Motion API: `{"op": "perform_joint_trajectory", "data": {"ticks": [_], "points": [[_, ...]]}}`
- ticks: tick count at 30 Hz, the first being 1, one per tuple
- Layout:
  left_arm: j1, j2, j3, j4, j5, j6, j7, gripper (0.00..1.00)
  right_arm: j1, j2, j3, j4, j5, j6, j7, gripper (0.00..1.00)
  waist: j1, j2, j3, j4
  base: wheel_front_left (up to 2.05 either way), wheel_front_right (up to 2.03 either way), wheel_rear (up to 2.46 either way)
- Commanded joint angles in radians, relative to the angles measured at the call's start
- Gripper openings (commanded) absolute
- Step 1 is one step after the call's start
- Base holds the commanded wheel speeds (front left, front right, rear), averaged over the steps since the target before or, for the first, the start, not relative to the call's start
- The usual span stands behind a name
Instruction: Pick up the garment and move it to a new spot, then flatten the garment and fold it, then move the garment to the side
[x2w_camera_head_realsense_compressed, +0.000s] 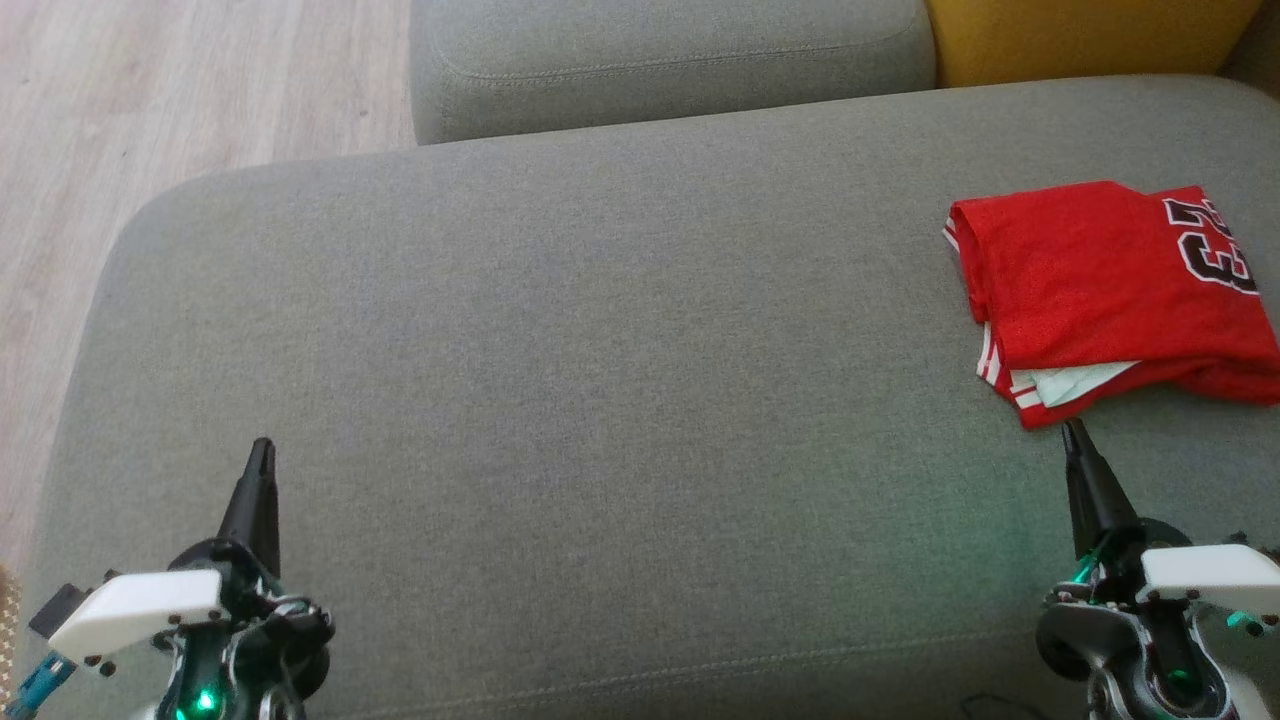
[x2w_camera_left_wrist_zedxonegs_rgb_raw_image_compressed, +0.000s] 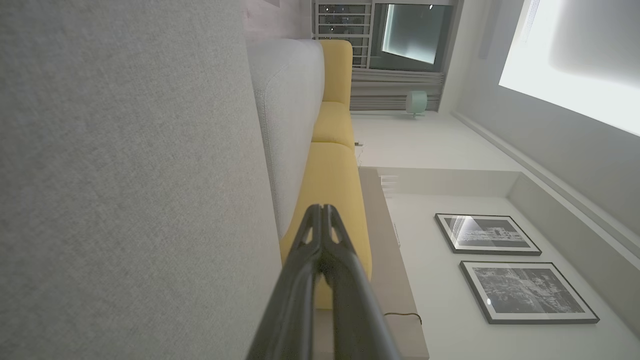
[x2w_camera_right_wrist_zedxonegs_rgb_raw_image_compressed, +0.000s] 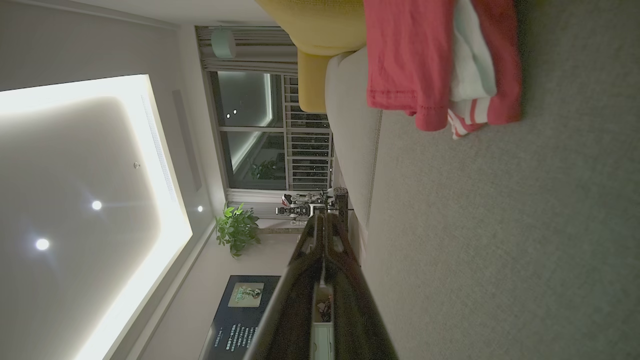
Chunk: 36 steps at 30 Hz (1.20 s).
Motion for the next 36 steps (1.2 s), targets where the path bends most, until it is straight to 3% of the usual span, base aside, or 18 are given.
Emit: {"op": "perform_joint_trajectory", "data": {"ticks": [1, 36], "points": [[-0.054, 0.008, 0.034, -0.026, 0.011, -0.007, 0.009, 0.00, -0.051, -0.003, 0.018, -0.032, -0.005, 0.000, 0.009, 0.00, 0.0000, 0.0000, 0.000, 0.000, 0.00, 0.00, 0.00], [-0.055, 0.004, 0.038, -0.026, 0.014, -0.007, 0.012, 0.00, -0.051, -0.001, 0.015, -0.032, -0.008, 0.000, 0.012, 0.00, 0.0000, 0.0000, 0.000, 0.000, 0.00, 0.00, 0.00]]}}
